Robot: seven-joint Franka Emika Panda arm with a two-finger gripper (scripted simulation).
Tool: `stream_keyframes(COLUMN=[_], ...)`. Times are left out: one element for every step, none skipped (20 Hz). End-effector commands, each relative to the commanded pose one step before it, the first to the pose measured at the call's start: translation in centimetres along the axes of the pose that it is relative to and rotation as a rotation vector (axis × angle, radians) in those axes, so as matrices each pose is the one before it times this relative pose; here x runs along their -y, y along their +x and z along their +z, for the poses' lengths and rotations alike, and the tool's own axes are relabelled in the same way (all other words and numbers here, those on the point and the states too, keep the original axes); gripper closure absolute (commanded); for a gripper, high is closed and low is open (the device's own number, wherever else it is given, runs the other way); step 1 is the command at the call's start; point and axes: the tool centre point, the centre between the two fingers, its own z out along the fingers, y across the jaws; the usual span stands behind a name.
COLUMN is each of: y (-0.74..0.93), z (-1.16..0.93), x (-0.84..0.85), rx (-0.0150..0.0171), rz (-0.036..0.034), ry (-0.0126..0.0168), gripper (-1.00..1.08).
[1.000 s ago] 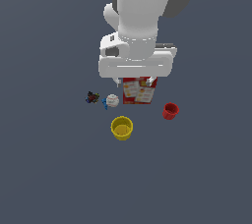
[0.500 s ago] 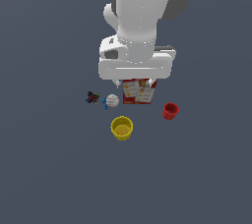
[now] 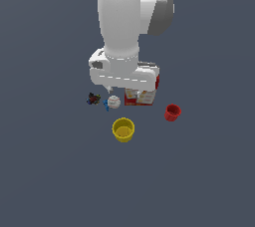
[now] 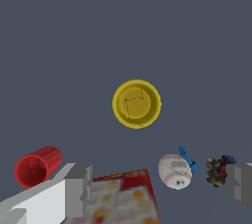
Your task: Pick up a designated object from a clutter of objects.
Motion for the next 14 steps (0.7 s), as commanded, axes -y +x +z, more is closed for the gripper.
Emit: stream_keyframes(y=[-0.238,-0.076,-0.071,-0.061,-0.050,-0.038,-0.025,-0.013,0.001,0.014,0.028,0.043,0.057,0.072], z=[1.503,0.663,0.690,0.693,0.684,0.676,0.667,0.658,0.649,0.640,0.630,0.621,0.612,0.602], x=[-1.563,-0.711,-0.756,-0.775,-0.782,-0.789,-0.796,-0.802,-0.808,-0.813,-0.819,-0.824,-0.828,-0.833], rx=[0.00224,0.00085,0.00086,0.00083,0.00077,0.00071,0.00065,0.00057,0.00048,0.00039,0.00029,0.00018,0.00007,-0.00006], rz=[0.08707,0.03943,0.04161,0.04239,0.04248,0.04257,0.04266,0.04274,0.04282,0.04290,0.04297,0.04304,0.04310,0.04316], ry=[0.00369,0.00148,0.00140,0.00125,0.00108,0.00091,0.00074,0.00057,0.00041,0.00025,0.00009,-0.00007,-0.00023,-0.00038], gripper=[-0.92,-0.92,-0.92,-0.92,-0.92,-0.92,-0.92,-0.92,-0.92,-0.92,-0.92,-0.92,-0.92,-0.92])
